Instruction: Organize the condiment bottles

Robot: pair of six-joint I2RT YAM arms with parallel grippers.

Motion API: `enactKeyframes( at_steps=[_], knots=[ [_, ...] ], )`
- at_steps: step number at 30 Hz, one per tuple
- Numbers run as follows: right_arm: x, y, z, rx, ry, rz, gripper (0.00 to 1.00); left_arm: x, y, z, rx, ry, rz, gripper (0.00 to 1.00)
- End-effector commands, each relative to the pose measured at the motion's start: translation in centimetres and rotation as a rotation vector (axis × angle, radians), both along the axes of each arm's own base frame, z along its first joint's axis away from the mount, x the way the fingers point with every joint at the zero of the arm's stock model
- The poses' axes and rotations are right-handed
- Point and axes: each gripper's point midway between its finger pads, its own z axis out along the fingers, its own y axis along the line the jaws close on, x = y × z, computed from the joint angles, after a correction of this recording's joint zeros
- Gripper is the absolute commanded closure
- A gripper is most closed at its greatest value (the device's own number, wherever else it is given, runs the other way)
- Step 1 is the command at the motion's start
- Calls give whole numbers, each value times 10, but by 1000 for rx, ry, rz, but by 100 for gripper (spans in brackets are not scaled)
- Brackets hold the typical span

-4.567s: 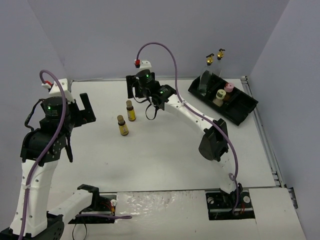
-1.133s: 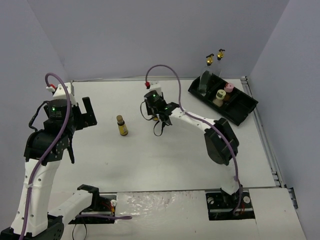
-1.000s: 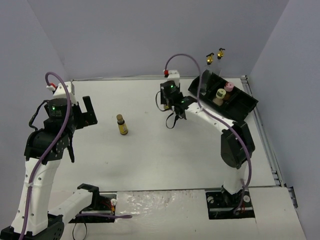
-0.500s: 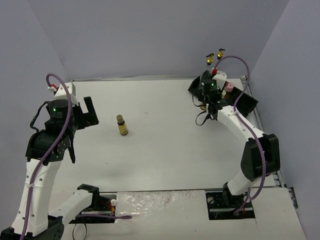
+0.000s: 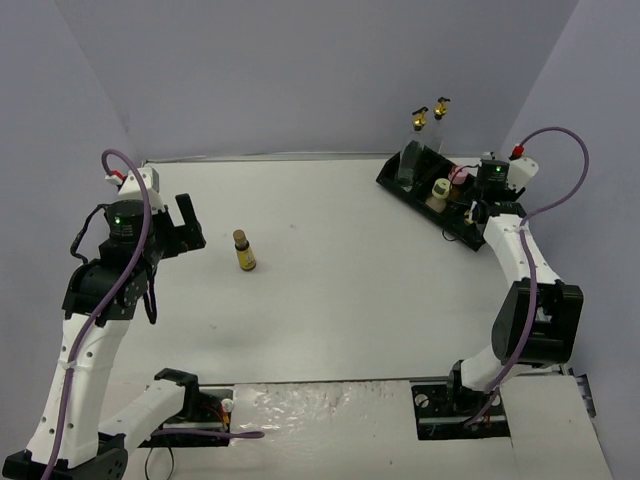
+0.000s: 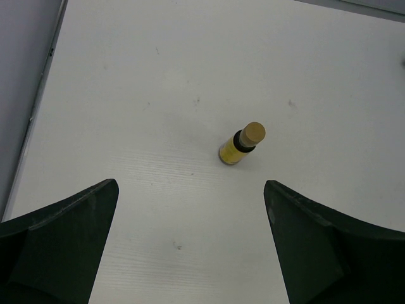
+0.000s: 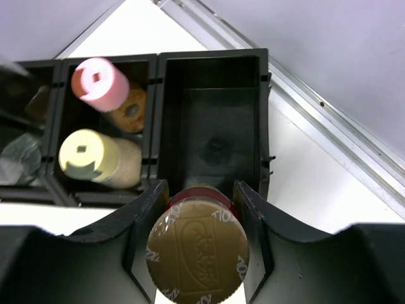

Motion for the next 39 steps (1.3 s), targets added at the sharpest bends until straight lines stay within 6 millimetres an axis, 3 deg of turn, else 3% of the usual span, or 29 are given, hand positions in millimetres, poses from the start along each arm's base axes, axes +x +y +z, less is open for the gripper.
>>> enactKeyframes(
  at_steps=[1,14,26,39],
  knots=[
    [32,-5,15,19,-145,-28,100,14,-5,19,-35,-90,-10,3],
    [72,-35,6,-75,-225,-128,100,35,-19,1,-58,-75,-57,3],
    [101,-58,-6,-139,-207,-183,100,36,-21,-4,-49,-60,-70,3],
    [108,-85,-17,-158,-169,-245,100,37,-21,-11,-46,-43,-71,3]
  ],
)
